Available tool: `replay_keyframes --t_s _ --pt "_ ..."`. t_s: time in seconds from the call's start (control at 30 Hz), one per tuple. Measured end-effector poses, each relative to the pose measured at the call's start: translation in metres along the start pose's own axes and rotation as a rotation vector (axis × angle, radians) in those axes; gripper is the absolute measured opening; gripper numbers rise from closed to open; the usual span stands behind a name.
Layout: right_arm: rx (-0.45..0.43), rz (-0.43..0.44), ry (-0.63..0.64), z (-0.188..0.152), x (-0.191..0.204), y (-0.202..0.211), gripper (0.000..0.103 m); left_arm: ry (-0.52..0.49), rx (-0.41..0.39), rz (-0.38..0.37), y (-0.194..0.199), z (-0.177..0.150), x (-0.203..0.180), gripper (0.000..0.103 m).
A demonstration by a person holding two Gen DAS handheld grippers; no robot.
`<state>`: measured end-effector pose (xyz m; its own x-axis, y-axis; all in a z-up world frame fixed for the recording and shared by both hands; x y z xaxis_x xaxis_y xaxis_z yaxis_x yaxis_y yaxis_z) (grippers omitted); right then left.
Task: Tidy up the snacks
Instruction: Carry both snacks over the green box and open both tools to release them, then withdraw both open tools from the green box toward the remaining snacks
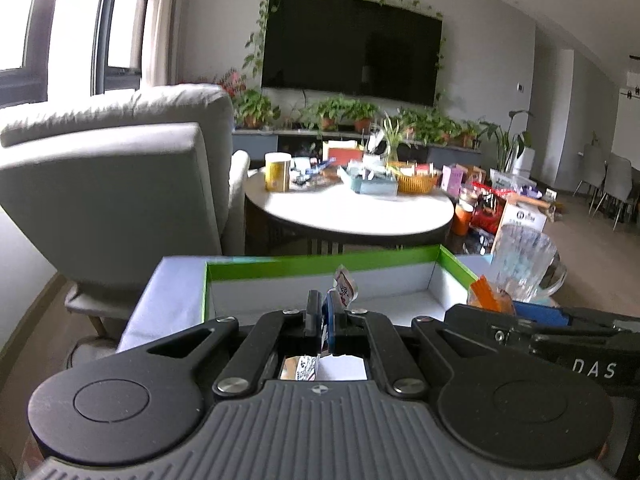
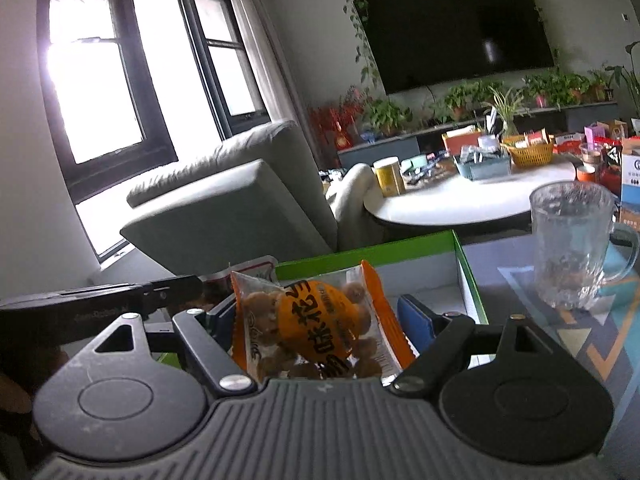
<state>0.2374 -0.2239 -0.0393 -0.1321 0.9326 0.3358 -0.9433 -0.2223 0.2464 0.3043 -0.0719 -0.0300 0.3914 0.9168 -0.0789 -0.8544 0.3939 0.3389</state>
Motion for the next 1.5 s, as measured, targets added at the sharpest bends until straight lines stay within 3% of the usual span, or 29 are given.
replay_keyframes --t_s 0.4,0.63,0.73,0.93,1.2,1.37,1.5 --pt "0.060 -0.038 0.035 -0.021 0.000 -0.008 0.069 -0.070 0.047 -0.016 -0.004 -0.021 -0.010 0.006" --pt "0.073 -0.062 0.047 -0.027 -0.002 -0.002 0.069 -0.074 0.133 -0.011 -0.003 -0.046 -0.015 0.015" --pt "0.074 -0.078 0.063 -0.029 -0.004 0.002 0.069 -0.073 0.129 -0.005 0.004 -0.047 -0.015 0.022" --pt "0.047 -0.080 0.078 -0.028 -0.004 0.013 0.070 -0.072 0.110 0.010 0.021 -0.043 -0.012 0.024" --pt "0.049 -0.072 0.071 -0.032 -0.003 0.035 0.070 0.007 0.050 0.079 0.066 -0.035 0.018 0.029" --pt "0.078 -0.080 0.003 -0.041 -0.008 0.051 0.070 0.005 0.075 0.092 0.091 -0.051 0.035 0.033" --pt "0.098 -0.095 -0.014 -0.047 -0.009 0.063 0.070 0.024 0.144 0.087 0.095 -0.075 0.046 0.034"
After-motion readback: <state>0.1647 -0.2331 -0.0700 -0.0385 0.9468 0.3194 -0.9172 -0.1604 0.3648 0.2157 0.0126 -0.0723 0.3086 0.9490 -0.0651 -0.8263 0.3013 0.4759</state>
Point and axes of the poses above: each gripper's, at about its wrist camera, not at the fingertips, and y roughly against the way its jaws point, x to its left, z to its top, the point moved 8 cm from there along -y, roughly the way its jaws point, and after that the axes turned 6 degrees about -x, right-handed, at the moved point
